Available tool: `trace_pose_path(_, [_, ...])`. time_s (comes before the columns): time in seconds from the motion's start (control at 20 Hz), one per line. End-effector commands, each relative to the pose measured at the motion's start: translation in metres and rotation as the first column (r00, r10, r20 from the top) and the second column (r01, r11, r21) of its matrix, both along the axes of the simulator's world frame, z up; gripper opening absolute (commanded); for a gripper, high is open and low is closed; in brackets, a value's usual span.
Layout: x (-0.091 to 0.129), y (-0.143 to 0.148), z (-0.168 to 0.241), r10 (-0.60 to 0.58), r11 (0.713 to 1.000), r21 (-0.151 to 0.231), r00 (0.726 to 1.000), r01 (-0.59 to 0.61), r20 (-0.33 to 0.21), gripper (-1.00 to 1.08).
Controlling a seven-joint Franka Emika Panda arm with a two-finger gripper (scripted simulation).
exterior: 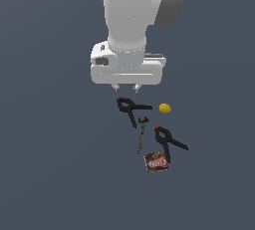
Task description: Pick up a designated object from a clutter of objects.
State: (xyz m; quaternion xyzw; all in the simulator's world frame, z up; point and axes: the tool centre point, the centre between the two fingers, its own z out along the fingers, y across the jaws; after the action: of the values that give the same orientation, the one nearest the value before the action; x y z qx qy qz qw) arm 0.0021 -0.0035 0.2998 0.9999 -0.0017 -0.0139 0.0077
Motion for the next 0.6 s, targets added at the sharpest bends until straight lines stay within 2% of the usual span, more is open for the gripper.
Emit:
trace_pose_path(0.0, [0.001,0.002,-0.014,0.015,1.0,-0.005,1.0,-0.015,-0.016,0.28])
trace_pose_path(0.25, [0.004,0.008,-0.055,0.059,0.998,-0.016,0.996,-0.06,-0.06,0.28])
trace_pose_path(0.55, [0.0,0.018,-0.127,0.137,0.99,-0.025,0.981,-0.142,-0.138,0.28])
